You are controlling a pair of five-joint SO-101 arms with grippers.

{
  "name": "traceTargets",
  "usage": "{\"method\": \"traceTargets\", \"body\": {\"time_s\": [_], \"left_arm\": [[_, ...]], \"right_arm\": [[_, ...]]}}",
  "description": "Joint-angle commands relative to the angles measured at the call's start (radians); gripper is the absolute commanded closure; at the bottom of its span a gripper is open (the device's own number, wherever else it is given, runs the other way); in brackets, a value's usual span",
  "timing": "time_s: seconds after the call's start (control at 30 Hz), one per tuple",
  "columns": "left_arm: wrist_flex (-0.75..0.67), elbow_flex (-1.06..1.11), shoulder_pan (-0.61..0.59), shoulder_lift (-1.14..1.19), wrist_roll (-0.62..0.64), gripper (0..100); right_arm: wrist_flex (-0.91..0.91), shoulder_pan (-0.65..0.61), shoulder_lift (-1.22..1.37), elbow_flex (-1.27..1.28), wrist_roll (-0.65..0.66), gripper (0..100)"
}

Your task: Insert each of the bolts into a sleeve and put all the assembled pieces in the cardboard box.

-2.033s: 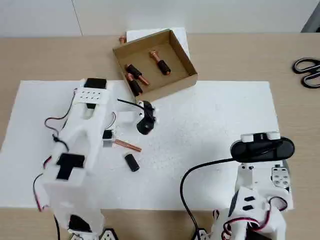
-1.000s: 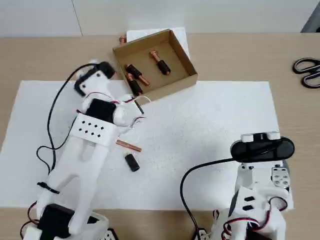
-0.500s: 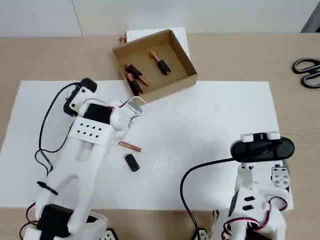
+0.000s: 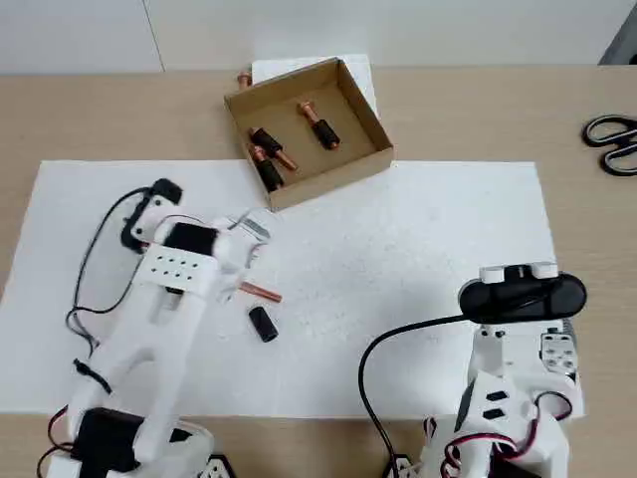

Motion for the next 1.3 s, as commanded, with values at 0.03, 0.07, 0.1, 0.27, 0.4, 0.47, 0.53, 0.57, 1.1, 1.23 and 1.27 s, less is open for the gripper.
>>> {"method": "traceTargets", "body": {"time_s": [0.03, 0.07, 0.1, 0.27, 0.4, 0.47, 0.53, 0.57, 1.1, 1.23, 1.27], "left_arm": [[0.04, -0.015, -0.049, -0.035, 0.008, 76], [0.051, -0.018, -0.048, -0.035, 0.006, 76], [0.052, -0.019, -0.04, -0.037, 0.005, 76], [0.164, -0.113, 0.037, -0.037, -0.02, 76], [0.278, -0.197, 0.075, -0.037, -0.017, 76], [0.296, -0.208, 0.078, -0.037, -0.017, 76], [0.301, -0.205, 0.075, -0.032, -0.017, 76], [0.299, -0.202, 0.074, -0.017, -0.015, 76], [0.457, -0.472, 0.028, 0.425, -0.015, 76], [0.456, -0.476, 0.026, 0.486, -0.015, 76], [0.454, -0.479, 0.025, 0.499, -0.015, 76]], "right_arm": [[-0.024, 0.002, -0.005, -0.006, 0.008, 99.3], [-0.024, 0.002, -0.005, -0.006, 0.008, 99.3], [-0.024, 0.002, -0.005, -0.006, 0.008, 99.3], [-0.024, 0.002, -0.005, -0.006, 0.008, 99.3], [-0.024, 0.002, -0.005, -0.006, 0.008, 99.3], [-0.024, 0.002, -0.005, -0.006, 0.008, 99.3], [-0.024, 0.002, -0.005, -0.006, 0.008, 99.3], [-0.024, 0.002, -0.005, -0.006, 0.008, 99.3], [-0.022, 0.005, -0.007, -0.006, 0.008, 99.3], [-0.022, 0.007, -0.007, -0.006, 0.008, 99.3], [-0.022, 0.007, -0.007, -0.006, 0.008, 99.3]]}}
